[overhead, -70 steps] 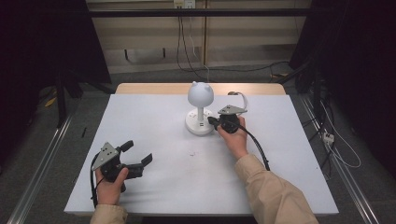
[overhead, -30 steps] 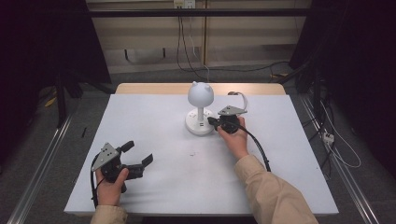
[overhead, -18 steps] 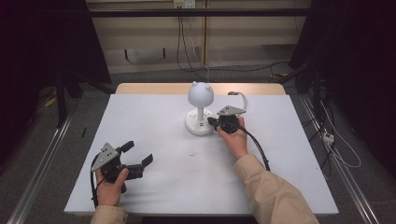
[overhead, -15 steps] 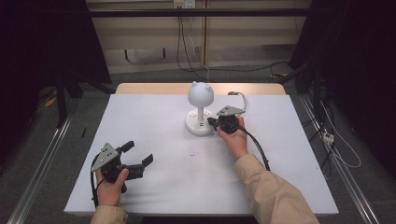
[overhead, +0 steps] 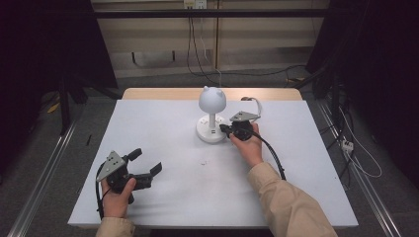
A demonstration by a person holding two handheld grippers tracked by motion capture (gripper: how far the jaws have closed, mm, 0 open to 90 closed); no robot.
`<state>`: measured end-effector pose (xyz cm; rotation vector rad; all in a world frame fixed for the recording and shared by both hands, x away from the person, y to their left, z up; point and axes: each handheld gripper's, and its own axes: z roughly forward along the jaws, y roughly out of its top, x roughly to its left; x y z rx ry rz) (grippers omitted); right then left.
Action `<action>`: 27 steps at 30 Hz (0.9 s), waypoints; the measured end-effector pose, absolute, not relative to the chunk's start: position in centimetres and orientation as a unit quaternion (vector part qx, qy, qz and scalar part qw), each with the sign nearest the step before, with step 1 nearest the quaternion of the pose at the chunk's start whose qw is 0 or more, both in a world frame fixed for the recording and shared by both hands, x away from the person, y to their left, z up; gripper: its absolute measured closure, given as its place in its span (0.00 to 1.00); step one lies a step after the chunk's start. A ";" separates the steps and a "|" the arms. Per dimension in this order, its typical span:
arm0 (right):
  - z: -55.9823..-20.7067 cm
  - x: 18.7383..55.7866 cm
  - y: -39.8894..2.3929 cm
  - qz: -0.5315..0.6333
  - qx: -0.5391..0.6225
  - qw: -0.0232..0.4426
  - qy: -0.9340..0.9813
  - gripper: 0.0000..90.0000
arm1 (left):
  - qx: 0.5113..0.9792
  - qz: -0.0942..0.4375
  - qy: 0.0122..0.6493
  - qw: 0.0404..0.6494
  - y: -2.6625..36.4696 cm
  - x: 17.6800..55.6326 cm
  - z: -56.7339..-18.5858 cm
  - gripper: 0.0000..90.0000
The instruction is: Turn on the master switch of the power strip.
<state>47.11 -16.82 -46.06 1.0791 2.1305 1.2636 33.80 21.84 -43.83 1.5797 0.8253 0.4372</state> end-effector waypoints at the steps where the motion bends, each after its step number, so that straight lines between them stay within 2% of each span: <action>1: -46.0 47.1 -16.7 0.455 0.383 0.223 0.772 1.00 | 0.685 0.190 0.357 0.607 21.9 33.8 -43.8 0.04; 4: -45.8 47.1 -16.7 0.463 0.392 0.230 0.761 1.00 | 0.684 0.190 0.359 0.606 22.1 33.9 -43.9 0.04; 5: -45.8 47.0 -16.4 0.456 0.390 0.234 0.765 0.96 | 0.682 0.190 0.360 0.608 22.1 33.9 -43.9 0.04; 7: -45.7 47.0 -16.4 0.458 0.393 0.233 0.763 0.95 | 0.681 0.191 0.359 0.608 22.1 33.9 -43.8 0.04; 8: -45.7 46.9 -16.3 0.452 0.400 0.233 0.763 0.90 | 0.681 0.191 0.358 0.609 22.2 33.9 -43.8 0.04; 10: -45.6 46.9 -16.4 0.458 0.403 0.229 0.759 0.90 | 0.681 0.191 0.359 0.609 22.1 33.9 -43.8 0.04; 15: -45.1 46.5 -16.5 0.465 0.410 0.223 0.752 0.82 | 0.684 0.190 0.357 0.607 21.9 34.0 -43.9 0.04; 16: -45.0 46.4 -16.4 0.465 0.409 0.222 0.753 0.77 | 0.684 0.190 0.357 0.607 21.9 34.0 -43.8 0.04; 18: -44.9 46.4 -16.3 0.464 0.410 0.221 0.753 0.75 | 0.685 0.190 0.357 0.607 21.9 34.0 -43.9 0.04; 19: -44.9 46.3 -16.3 0.465 0.413 0.220 0.752 0.70 | 0.685 0.189 0.357 0.607 21.9 34.0 -43.9 0.04; 20: -44.7 46.2 -16.3 0.469 0.423 0.209 0.746 0.61 | 0.685 0.189 0.357 0.606 21.9 34.0 -43.9 0.04; 21: -44.7 46.2 -16.3 0.469 0.423 0.209 0.746 0.61 | 0.685 0.190 0.357 0.606 21.9 34.0 -43.9 0.04; 23: -44.5 46.0 -16.5 0.471 0.429 0.207 0.742 0.54 | 0.685 0.190 0.357 0.606 21.9 34.0 -43.9 0.04; 27: -44.3 45.9 -16.6 0.466 0.434 0.210 0.742 0.46 | 0.686 0.190 0.355 0.606 21.8 34.0 -43.9 0.04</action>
